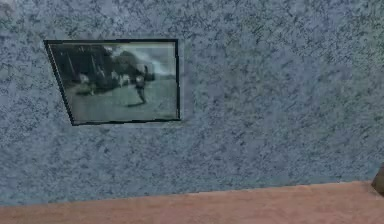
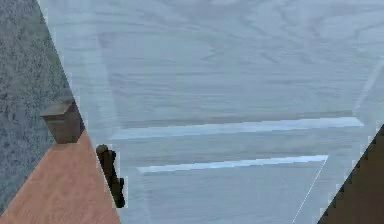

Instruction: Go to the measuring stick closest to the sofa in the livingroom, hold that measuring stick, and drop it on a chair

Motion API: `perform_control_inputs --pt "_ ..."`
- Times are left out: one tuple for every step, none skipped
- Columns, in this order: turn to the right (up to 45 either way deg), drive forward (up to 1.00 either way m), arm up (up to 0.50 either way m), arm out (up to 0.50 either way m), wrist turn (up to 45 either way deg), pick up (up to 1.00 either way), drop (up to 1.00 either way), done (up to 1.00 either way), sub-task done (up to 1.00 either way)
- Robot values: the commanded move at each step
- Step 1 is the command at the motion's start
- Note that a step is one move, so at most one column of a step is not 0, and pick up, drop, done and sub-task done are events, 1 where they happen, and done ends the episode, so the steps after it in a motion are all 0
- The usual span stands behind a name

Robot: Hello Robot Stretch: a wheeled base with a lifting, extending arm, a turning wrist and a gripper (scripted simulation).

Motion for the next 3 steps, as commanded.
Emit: perform_control_inputs --pt "0.0 0.4 0.0 0.0 0.0 0.0 0.0 0.0 0.0" --pt "-45.0 0.0 0.0 0.0 0.0 0.0 0.0 0.0 0.0" --pt "-3.0 0.0 0.0 0.0 0.0 0.0 0.0 0.0 0.0"
